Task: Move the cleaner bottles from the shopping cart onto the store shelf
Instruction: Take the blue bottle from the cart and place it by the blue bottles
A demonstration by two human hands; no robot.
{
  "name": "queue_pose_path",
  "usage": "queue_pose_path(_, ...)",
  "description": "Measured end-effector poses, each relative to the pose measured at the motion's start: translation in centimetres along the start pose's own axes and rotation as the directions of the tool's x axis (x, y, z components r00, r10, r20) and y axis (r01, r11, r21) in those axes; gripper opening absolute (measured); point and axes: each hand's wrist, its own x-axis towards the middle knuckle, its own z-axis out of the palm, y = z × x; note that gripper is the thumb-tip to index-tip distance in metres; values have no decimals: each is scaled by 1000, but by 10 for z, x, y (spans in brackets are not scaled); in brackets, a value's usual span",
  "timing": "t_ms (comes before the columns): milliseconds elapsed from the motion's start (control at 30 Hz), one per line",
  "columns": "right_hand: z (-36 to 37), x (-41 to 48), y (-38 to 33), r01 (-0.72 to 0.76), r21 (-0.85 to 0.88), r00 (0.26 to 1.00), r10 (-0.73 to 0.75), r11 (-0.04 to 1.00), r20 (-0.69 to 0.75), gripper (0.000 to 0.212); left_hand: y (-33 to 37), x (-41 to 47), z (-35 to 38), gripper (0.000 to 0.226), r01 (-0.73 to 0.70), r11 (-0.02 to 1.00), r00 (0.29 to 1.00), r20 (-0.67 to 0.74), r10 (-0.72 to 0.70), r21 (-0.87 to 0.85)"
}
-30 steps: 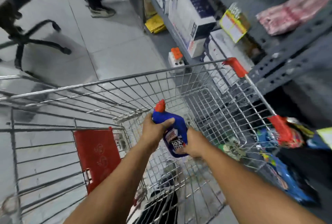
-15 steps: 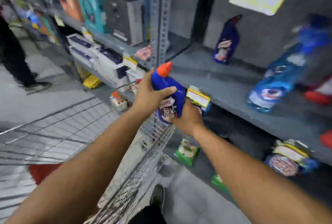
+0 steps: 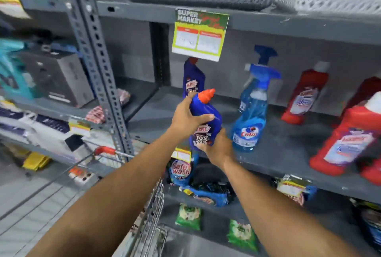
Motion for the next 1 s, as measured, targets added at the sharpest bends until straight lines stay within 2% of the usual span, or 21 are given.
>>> queue_pose_path(133,16,31,-6,-48,17,998,49,999,-50,58,-15,38,-5,87,13,1000,998,60,-13,-7)
queue_pose_path(200,16,26,-3,-15,24,997,17,1000,-72,57,-21,27,-5,70,30,995,991,131,-17,-98)
queue_pose_path(267,20,22,5,46,98,993,-35,994,-117,61,-34,13,-7,50,109,964,978,199,-61,-242)
queue_pose_path(333,23,19,9,63,120,991,-48,991,-126,58,-53,3,-13,35,187,943,962,244,-119,-276)
queue_pose_path(433,29,19,12,11,40,998,-9,999,-60,46,-78,-6,-23,36,195,964,940,314,-130,-183)
queue_pose_path(600,52,29,-6,1,-69,999,1,998,34,48,-110,-4,-54,48,112,988,969,232,-84,-107)
queue_pose_path(700,67,36,-20,17,-117,999,-13,993,34,50,-107,3,-65,56,101,991,975,205,-81,-91)
queue_pose_path(867,75,39,-18,17,-89,1000,-15,996,22,56,-96,-1,-66,68,83,993,978,197,-64,-87)
queue_pose_path(1000,66,29,-14,14,33,998,-17,999,66,78,-90,-11,-64,65,105,993,982,164,-97,-45)
